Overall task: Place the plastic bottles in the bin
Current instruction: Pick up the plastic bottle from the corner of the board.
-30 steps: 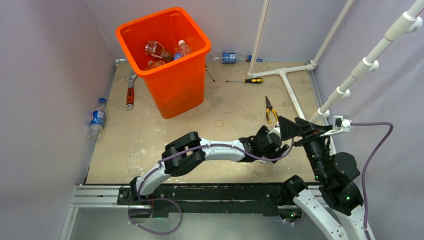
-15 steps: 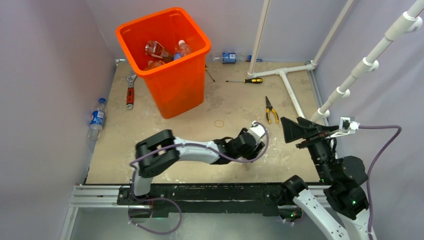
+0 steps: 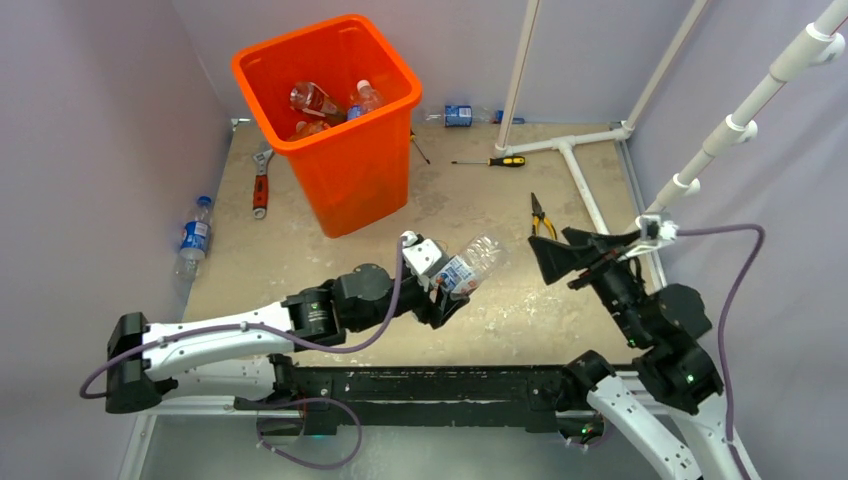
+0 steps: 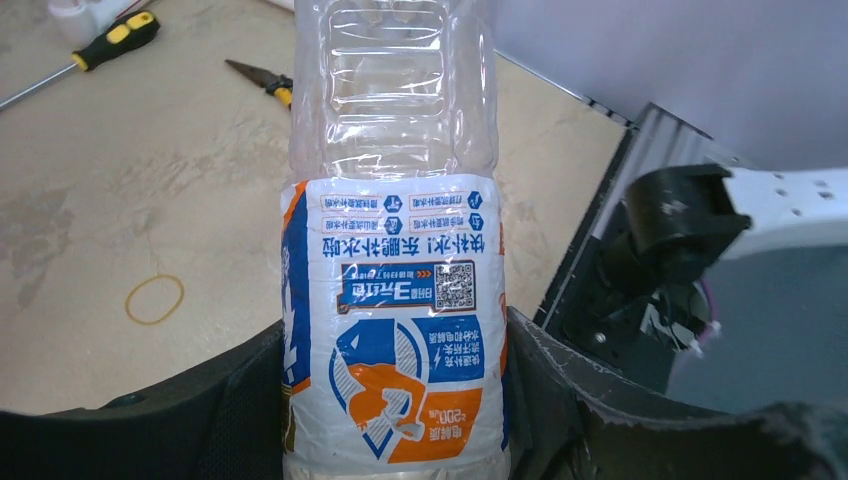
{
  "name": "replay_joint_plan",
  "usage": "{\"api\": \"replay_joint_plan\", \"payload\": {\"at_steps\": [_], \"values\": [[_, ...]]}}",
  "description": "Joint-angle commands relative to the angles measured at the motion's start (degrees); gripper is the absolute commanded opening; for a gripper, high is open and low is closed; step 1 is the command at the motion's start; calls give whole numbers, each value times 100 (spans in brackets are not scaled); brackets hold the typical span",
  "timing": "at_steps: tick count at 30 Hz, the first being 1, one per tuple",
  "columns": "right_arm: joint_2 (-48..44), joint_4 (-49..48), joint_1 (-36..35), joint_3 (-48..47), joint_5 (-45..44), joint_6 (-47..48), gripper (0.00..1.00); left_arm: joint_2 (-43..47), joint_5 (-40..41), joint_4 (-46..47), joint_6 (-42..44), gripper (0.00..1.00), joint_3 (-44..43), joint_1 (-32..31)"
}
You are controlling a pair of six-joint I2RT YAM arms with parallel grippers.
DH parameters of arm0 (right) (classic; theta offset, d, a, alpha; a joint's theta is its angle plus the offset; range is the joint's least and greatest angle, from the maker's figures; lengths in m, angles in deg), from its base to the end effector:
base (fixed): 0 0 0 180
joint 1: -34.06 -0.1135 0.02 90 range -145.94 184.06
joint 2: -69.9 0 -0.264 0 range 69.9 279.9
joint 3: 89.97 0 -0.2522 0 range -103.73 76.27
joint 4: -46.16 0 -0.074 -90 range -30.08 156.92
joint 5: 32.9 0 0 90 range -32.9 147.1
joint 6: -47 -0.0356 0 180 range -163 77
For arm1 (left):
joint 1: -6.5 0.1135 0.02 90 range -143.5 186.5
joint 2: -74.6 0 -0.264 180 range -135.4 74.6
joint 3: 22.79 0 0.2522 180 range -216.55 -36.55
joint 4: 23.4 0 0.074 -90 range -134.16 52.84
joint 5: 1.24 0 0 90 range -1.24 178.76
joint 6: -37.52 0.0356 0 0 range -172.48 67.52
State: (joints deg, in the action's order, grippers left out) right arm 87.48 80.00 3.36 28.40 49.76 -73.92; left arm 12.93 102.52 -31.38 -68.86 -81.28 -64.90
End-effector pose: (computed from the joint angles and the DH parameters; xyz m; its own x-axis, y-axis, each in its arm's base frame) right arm 0.0515 0.0253 0.3880 -0.0739 0.5488 -0.8327 -0.4200 0.7402 0.5251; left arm 0.0887 -0.2371 0.3109 -0.2978 0.0263 -0.9543 0.7944 0.5612 -0.2325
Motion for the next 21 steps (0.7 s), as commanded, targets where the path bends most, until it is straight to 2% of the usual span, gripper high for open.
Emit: {"api": "replay_joint_plan", "payload": {"at_steps": [1,5,11,16,21], "values": [[579,-214,-6,1,1082,532,99,329,-952,-1506,806,48,-596,-49],[1073,-3,-6,-321,1725,880,99,199,-1507,-2304,1521,48,-1096,-50],[1266,232,-6,-898,2401,1387,99,-137,-1646,-3493,2458,48,-1857,-50],[1652,318,-12,-853,3713,1712,99,435,-2453,-3555,3500,50,-1632,-50],[1656,17,-2,-598,4698,1692,99,1189,-2447,-3409,4282,54,-1507,-50]]}}
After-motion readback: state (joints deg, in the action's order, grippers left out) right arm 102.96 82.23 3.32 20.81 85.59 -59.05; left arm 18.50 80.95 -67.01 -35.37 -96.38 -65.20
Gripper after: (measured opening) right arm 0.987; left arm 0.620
